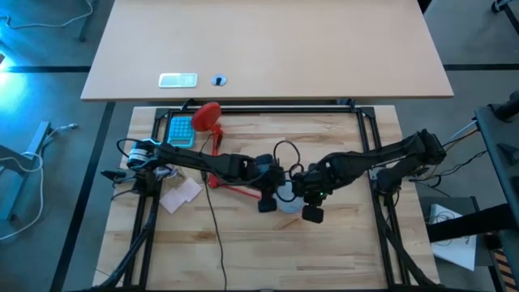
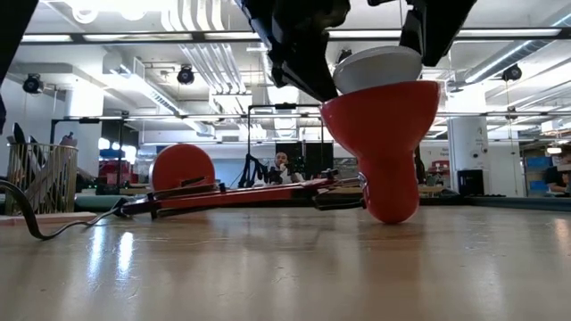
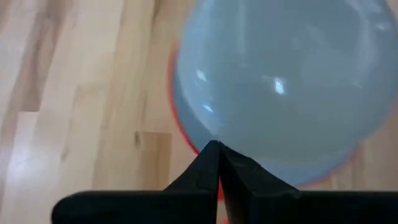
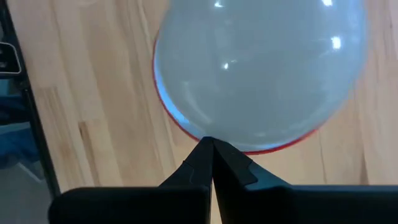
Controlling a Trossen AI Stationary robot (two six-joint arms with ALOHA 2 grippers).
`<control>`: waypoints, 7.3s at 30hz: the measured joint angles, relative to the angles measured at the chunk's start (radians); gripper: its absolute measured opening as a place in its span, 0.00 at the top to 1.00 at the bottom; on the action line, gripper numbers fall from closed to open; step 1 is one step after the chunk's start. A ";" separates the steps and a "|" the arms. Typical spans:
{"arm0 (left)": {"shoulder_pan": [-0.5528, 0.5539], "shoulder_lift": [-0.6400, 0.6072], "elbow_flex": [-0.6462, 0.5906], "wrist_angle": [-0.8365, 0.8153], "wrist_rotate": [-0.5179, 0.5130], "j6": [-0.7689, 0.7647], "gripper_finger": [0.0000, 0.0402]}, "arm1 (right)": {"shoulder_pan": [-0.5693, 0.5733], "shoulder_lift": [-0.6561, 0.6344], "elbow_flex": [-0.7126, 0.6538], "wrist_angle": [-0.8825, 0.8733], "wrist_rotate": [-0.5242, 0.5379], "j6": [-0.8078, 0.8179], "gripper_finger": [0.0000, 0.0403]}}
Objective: Screw lightbulb
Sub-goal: Remove the light bulb from the lamp
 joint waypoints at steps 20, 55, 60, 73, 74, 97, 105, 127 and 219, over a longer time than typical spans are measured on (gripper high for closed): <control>-0.086 -0.010 0.005 -0.059 0.024 0.007 1.00 | -0.013 0.000 0.002 -0.074 0.086 -0.053 1.00; -0.041 -0.022 0.024 -0.083 0.056 0.041 1.00 | -0.011 0.007 0.007 -0.003 0.062 0.047 1.00; -0.042 -0.023 0.070 -0.150 0.052 0.042 1.00 | -0.028 0.000 0.010 -0.012 0.066 0.032 1.00; -0.012 -0.018 0.073 -0.178 0.028 0.053 1.00 | 0.048 -0.002 0.014 0.011 0.044 0.113 1.00; -0.013 -0.018 0.071 -0.174 0.028 0.053 1.00 | 0.055 -0.002 0.014 0.015 0.044 0.117 1.00; -0.102 -0.024 0.085 -0.220 0.031 -0.020 1.00 | -0.019 0.000 0.013 0.005 0.108 0.039 1.00; -0.084 -0.038 0.080 -0.246 0.001 -0.029 1.00 | 0.075 -0.001 0.014 0.009 0.069 0.151 1.00; -0.144 -0.025 0.111 -0.183 0.056 0.011 1.00 | 0.049 0.014 0.009 0.015 0.141 0.159 1.00; -0.159 -0.013 0.133 -0.268 0.091 -0.066 1.00 | 0.004 0.043 0.022 0.094 0.028 -0.025 1.00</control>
